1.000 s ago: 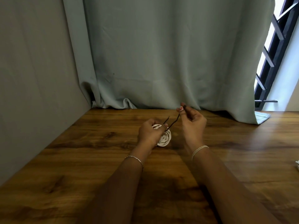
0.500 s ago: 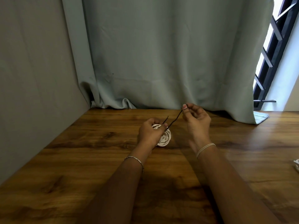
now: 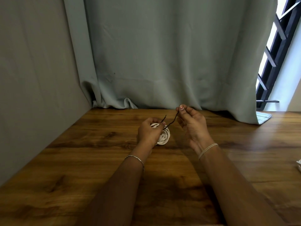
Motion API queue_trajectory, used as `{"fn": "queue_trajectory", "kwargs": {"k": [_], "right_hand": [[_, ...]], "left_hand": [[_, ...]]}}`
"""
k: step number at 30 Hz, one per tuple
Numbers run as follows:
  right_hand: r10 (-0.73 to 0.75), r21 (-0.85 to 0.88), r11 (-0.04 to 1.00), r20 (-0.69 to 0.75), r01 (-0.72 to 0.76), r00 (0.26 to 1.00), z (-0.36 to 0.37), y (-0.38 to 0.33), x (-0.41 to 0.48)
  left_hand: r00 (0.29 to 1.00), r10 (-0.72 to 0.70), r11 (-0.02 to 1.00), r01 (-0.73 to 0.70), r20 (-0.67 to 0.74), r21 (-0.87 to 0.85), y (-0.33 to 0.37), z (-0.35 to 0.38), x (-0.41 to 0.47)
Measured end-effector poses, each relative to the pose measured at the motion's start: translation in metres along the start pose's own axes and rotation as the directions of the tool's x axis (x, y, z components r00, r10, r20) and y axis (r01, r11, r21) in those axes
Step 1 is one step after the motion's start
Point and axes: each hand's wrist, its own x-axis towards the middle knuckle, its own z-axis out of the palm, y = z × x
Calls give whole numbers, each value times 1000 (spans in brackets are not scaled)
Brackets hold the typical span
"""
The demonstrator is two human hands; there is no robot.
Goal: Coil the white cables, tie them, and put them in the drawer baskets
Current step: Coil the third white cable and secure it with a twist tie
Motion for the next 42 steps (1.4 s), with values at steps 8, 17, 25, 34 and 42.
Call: {"fn": "queue_trajectory", "kwargs": {"k": [8, 17, 25, 34, 42], "right_hand": [[-232, -450, 865, 37, 224, 972, 0, 12, 3], [-245, -555, 785, 126, 273, 961, -3, 21, 10], [-144, -541, 817, 149, 203, 978, -1, 24, 8], [-117, -452, 878, 121, 159, 986, 0, 23, 7], [-116, -511, 844, 124, 164, 985, 0, 27, 7]], "left_hand": [[999, 44, 998, -44, -8, 41, 3, 4, -3], [993, 112, 986, -106, -34, 127, 8, 2, -6], [983, 165, 958, -140, -81, 250, 11, -3, -8], [975, 209, 926, -170, -81, 337, 13, -3, -11], [977, 192, 928, -151, -90, 341, 15, -4, -13]]}}
